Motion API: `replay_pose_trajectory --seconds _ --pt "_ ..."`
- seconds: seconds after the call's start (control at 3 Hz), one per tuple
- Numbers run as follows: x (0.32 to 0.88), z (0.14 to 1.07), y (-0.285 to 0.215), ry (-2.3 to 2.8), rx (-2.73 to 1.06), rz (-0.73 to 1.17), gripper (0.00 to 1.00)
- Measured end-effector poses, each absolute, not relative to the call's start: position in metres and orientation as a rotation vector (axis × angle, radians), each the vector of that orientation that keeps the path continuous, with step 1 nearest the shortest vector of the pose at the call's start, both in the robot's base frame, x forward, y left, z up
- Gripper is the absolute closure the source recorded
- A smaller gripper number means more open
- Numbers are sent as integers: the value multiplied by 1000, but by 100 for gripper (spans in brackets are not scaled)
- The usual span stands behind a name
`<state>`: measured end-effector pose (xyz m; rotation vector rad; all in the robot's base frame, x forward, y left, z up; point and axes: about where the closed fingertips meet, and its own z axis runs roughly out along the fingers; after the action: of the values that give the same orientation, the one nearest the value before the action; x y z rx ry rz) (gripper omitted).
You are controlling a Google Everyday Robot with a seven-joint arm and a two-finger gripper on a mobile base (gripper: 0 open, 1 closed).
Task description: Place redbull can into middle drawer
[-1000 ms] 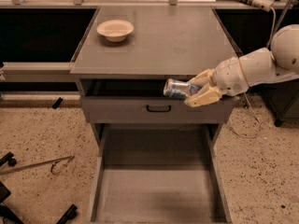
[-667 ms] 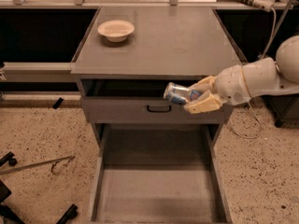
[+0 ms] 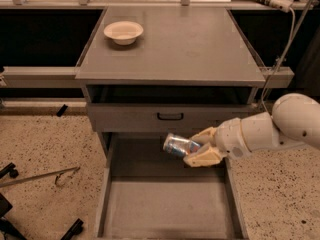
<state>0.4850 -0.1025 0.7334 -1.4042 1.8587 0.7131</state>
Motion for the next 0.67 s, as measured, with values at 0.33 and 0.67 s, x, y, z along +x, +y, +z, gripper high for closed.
replay_pose_trajectory --seconds 0.33,0.67 --pt "472 719 -96 1875 -1427 743 100" --pt "472 719 -96 1875 -1427 743 100"
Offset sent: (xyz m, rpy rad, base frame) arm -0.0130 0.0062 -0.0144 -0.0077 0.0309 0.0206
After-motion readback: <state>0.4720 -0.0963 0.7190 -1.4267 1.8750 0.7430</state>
